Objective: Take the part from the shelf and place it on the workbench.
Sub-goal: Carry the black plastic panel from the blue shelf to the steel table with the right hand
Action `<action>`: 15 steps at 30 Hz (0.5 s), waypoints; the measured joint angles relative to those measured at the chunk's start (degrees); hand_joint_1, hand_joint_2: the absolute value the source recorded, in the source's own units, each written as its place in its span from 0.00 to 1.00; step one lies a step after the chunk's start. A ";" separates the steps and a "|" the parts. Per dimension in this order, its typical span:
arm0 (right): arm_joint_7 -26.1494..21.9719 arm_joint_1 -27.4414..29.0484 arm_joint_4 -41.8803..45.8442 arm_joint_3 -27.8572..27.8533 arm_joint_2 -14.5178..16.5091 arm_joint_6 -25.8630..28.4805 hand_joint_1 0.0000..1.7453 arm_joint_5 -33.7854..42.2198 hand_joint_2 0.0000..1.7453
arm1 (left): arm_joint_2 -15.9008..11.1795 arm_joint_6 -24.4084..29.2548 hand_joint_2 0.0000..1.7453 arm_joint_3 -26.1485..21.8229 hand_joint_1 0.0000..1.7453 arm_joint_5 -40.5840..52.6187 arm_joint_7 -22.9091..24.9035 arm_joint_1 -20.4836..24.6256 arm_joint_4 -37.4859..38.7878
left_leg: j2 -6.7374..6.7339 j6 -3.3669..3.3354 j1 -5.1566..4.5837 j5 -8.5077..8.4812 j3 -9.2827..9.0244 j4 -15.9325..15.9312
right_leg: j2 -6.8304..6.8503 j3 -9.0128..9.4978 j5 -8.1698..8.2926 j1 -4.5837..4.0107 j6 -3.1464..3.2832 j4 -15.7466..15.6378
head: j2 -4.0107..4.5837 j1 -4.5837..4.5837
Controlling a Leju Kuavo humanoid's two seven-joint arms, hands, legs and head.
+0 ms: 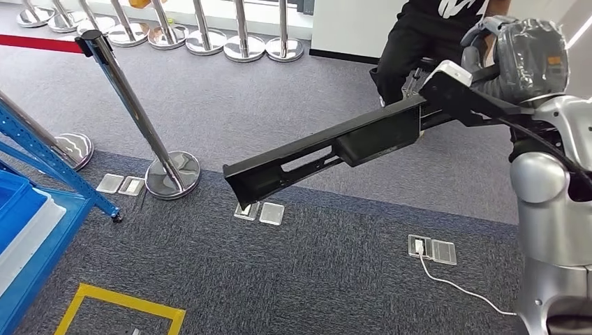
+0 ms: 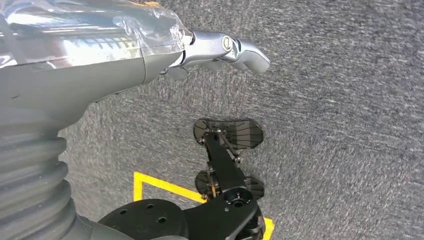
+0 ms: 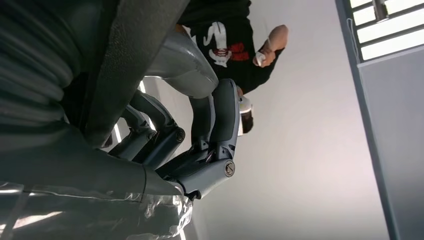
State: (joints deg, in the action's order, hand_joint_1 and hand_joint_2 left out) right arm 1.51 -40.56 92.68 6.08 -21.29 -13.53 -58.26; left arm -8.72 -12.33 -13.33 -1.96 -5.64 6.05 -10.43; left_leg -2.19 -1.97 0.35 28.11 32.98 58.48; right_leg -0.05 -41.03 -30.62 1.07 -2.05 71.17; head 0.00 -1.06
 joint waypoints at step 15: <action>-0.17 -1.15 -1.12 0.19 0.04 0.32 1.00 0.34 1.00 | 0.04 -0.15 1.00 -0.02 0.00 -0.02 0.18 -0.11 0.00 | 1.96 2.27 0.11 5.52 6.33 14.30 | -2.14 5.92 4.58 -1.04 3.25 -12.36 | 0.00 1.61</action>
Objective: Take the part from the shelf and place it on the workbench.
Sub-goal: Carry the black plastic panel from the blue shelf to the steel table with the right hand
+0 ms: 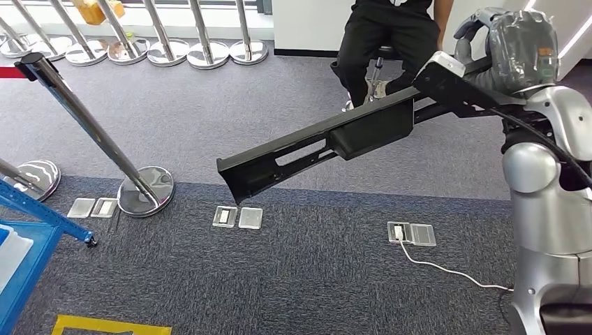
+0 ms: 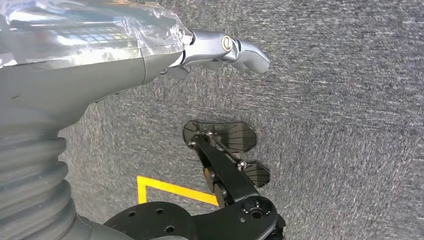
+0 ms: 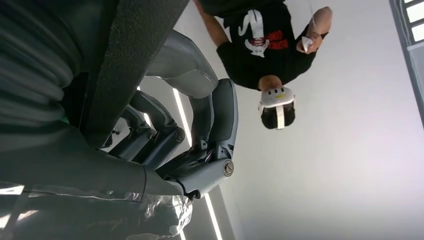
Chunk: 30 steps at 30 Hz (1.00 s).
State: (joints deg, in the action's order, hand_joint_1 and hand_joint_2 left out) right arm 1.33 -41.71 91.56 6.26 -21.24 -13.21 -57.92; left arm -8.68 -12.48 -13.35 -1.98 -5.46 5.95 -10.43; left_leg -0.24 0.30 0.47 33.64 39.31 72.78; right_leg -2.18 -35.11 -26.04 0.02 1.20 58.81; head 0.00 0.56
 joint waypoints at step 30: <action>0.12 -0.64 -1.32 0.19 -0.35 0.76 1.00 -0.03 1.00 | -0.04 -0.22 1.00 0.00 0.00 0.47 -0.22 -0.04 0.00 | -0.11 -0.10 0.04 0.39 0.84 1.15 | -0.02 0.05 -0.15 0.16 -0.15 0.10 | 0.00 -0.17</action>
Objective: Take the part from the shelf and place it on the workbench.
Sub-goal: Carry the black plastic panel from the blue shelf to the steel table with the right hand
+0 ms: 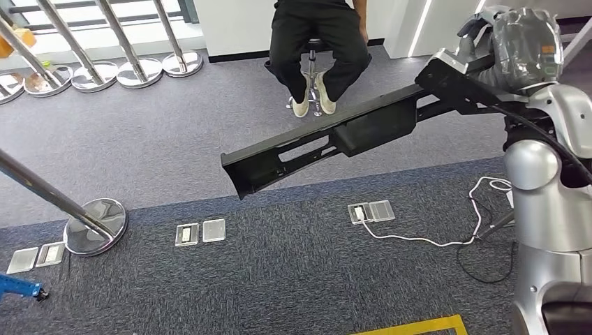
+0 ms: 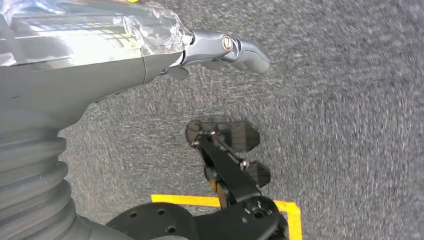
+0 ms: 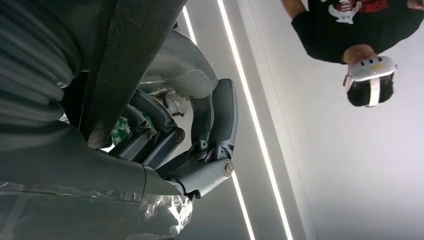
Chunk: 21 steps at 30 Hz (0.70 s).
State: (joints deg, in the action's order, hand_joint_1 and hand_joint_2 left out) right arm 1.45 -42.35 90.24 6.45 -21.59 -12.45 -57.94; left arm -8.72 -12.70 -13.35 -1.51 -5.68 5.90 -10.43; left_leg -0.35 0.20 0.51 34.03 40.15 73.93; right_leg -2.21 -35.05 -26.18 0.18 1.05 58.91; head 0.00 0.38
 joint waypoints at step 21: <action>-0.03 0.10 -0.74 0.07 -0.22 0.52 1.00 0.01 1.00 | -0.07 -0.06 1.00 0.00 0.00 -0.01 -0.07 0.17 0.00 | -3.40 -0.87 -0.39 -6.09 -6.67 -14.95 | 4.54 -0.49 -0.21 0.27 -1.99 0.27 | 0.00 -2.75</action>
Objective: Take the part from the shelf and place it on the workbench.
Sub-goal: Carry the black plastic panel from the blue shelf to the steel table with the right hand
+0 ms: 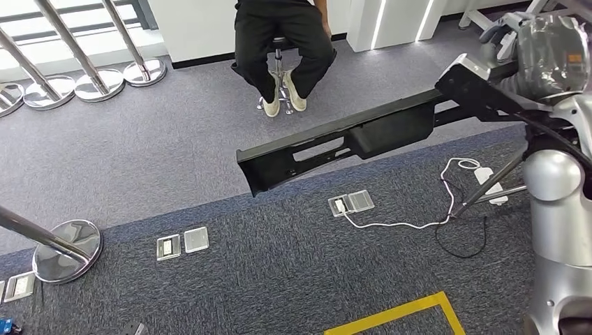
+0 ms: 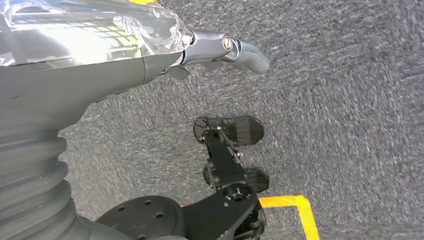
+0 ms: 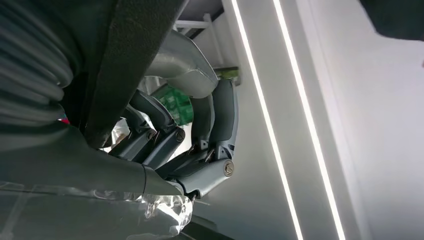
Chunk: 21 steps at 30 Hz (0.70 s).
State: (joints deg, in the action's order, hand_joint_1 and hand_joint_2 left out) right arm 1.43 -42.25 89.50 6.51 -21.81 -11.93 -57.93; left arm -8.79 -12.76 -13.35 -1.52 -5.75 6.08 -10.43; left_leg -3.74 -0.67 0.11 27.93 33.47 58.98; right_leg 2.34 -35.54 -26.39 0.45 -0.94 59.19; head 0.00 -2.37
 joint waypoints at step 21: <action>0.10 -0.40 -0.36 0.07 0.22 0.26 1.00 0.27 1.00 | 0.03 -0.03 1.00 0.00 0.00 0.46 0.04 0.01 0.01 | 4.18 -1.24 0.53 -1.33 0.46 -0.74 | -4.04 -3.45 -4.37 0.33 -0.61 7.62 | 0.00 1.74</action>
State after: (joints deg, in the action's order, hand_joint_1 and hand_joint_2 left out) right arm 1.52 -42.66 89.14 6.58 -21.59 -11.67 -57.66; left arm -8.76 -12.79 -13.35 -1.06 -5.70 6.09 -10.42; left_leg 0.44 -1.92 0.64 26.61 33.93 58.24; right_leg -1.70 -39.00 -30.76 0.78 -1.54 66.80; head 0.00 -0.62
